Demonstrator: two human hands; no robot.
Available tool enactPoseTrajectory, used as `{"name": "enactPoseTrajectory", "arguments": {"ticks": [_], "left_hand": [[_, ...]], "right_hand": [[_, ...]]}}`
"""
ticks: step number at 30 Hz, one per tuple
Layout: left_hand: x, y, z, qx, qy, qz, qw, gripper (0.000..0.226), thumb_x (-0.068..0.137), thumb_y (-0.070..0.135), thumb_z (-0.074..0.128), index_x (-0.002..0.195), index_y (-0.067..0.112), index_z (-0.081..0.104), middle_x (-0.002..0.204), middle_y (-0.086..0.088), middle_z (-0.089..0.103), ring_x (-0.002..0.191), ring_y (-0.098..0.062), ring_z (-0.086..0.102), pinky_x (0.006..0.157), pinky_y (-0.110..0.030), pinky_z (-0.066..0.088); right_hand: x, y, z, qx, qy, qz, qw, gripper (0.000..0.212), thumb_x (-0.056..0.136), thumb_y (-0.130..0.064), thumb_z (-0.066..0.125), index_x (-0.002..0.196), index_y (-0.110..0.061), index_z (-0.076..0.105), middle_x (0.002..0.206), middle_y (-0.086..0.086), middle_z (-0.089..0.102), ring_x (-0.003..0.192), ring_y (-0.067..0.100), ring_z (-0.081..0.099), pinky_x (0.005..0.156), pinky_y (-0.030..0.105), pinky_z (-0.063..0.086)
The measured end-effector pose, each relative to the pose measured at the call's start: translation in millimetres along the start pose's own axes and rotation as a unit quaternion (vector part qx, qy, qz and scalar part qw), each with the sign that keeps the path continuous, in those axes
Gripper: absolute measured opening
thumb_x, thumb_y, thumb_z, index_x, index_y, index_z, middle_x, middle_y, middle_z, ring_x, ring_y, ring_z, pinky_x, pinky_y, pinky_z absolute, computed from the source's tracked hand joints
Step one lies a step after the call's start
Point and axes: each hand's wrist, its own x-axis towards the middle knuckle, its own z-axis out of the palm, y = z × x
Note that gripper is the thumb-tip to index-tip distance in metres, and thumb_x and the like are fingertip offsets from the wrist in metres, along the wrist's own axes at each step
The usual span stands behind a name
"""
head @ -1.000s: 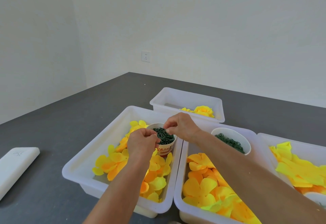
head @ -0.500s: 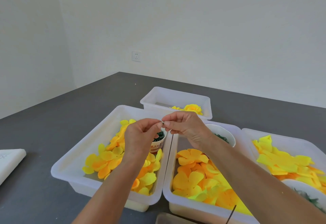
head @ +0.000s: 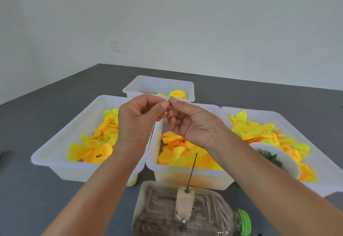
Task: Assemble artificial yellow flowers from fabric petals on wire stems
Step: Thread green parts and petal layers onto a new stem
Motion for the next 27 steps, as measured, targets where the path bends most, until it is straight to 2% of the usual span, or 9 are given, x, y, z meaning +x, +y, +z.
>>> {"name": "enactPoseTrajectory", "arguments": {"ticks": [3, 5, 9, 12, 15, 18, 21, 24, 27], "left_hand": [[-14.0, 10.0, 11.7, -0.007, 0.002, 0.032, 0.999, 0.002, 0.081, -0.003, 0.064, 0.082, -0.003, 0.067, 0.07, -0.004, 0.069, 0.061, -0.006, 0.061, 0.063, -0.017, 0.05], [-23.0, 14.7, 17.7, -0.014, -0.003, 0.043, 0.999, 0.004, 0.081, -0.005, 0.064, 0.081, -0.001, 0.067, 0.067, 0.002, 0.069, 0.06, -0.004, 0.061, 0.061, -0.014, 0.048], [-39.0, 16.7, 21.6, -0.046, -0.026, 0.018, 0.998, 0.009, 0.079, -0.006, 0.063, 0.079, 0.001, 0.068, 0.059, 0.005, 0.068, 0.054, -0.001, 0.059, 0.056, -0.011, 0.046], [-45.9, 16.2, 20.6, -0.03, -0.035, 0.008, 0.999, 0.012, 0.077, 0.0, 0.066, 0.076, 0.011, 0.071, 0.061, 0.005, 0.068, 0.054, -0.003, 0.057, 0.056, -0.012, 0.046], [-53.6, 16.2, 17.2, -0.036, -0.027, -0.014, 0.999, 0.008, 0.072, 0.014, 0.069, 0.078, 0.015, 0.074, 0.063, 0.005, 0.069, 0.052, -0.004, 0.056, 0.055, -0.013, 0.047], [-62.3, 15.6, 12.0, -0.042, -0.031, -0.036, 0.998, 0.016, 0.066, 0.025, 0.068, 0.076, 0.014, 0.075, 0.061, 0.002, 0.067, 0.053, -0.006, 0.056, 0.055, -0.014, 0.047], [-70.6, 18.9, 9.4, -0.039, -0.061, -0.028, 0.997, 0.016, 0.066, 0.026, 0.071, 0.072, 0.012, 0.074, 0.059, 0.003, 0.065, 0.056, -0.005, 0.056, 0.057, -0.013, 0.046], [-76.6, 21.3, 9.4, -0.009, -0.085, -0.011, 0.996, 0.016, 0.061, 0.027, 0.081, 0.072, 0.018, 0.075, 0.066, 0.002, 0.07, 0.063, -0.006, 0.061, 0.06, -0.015, 0.048], [-81.2, 20.8, 11.5, 0.06, -0.089, 0.004, 0.994, 0.015, 0.061, 0.03, 0.078, 0.075, 0.027, 0.073, 0.068, 0.004, 0.068, 0.061, -0.008, 0.057, 0.056, -0.014, 0.045]], "right_hand": [[-20.4, 3.2, -0.1, 0.04, 0.005, -0.017, 0.999, 0.018, 0.065, -0.012, 0.069, 0.082, -0.009, 0.063, 0.061, 0.0, 0.064, 0.051, 0.007, 0.059, 0.051, 0.015, 0.048], [-32.4, 5.1, -1.3, 0.053, 0.005, -0.029, 0.998, 0.018, 0.066, -0.01, 0.069, 0.083, -0.01, 0.063, 0.062, 0.001, 0.063, 0.052, 0.007, 0.058, 0.051, 0.015, 0.049], [-52.5, 8.5, -6.8, 0.051, 0.025, -0.035, 0.998, 0.009, 0.064, -0.007, 0.068, 0.073, -0.011, 0.067, 0.062, 0.002, 0.063, 0.05, 0.008, 0.058, 0.049, 0.015, 0.048], [-63.5, 12.0, -11.7, 0.052, 0.042, -0.021, 0.998, 0.003, 0.063, -0.007, 0.068, 0.063, -0.009, 0.07, 0.063, 0.004, 0.065, 0.051, 0.009, 0.06, 0.047, 0.016, 0.049], [-72.7, 12.5, -13.8, 0.074, 0.047, -0.01, 0.996, 0.01, 0.06, -0.007, 0.071, 0.07, -0.005, 0.072, 0.068, 0.007, 0.067, 0.052, 0.011, 0.062, 0.045, 0.018, 0.049], [-79.5, 11.7, -14.4, 0.096, 0.052, -0.014, 0.994, 0.016, 0.057, -0.007, 0.072, 0.072, -0.003, 0.071, 0.069, 0.008, 0.065, 0.052, 0.013, 0.062, 0.043, 0.019, 0.047], [-83.8, 11.8, -12.7, 0.085, 0.045, -0.023, 0.995, 0.008, 0.058, -0.008, 0.072, 0.065, -0.005, 0.071, 0.068, 0.007, 0.065, 0.051, 0.012, 0.061, 0.043, 0.018, 0.047], [-87.9, 11.1, -12.5, 0.047, 0.044, -0.047, 0.997, 0.013, 0.059, -0.013, 0.071, 0.071, -0.008, 0.069, 0.069, 0.006, 0.066, 0.052, 0.012, 0.061, 0.046, 0.019, 0.049], [-92.8, 11.5, -15.4, -0.022, 0.045, -0.086, 0.995, 0.016, 0.06, -0.018, 0.07, 0.075, -0.013, 0.067, 0.073, 0.003, 0.069, 0.056, 0.011, 0.062, 0.048, 0.019, 0.049]]}}
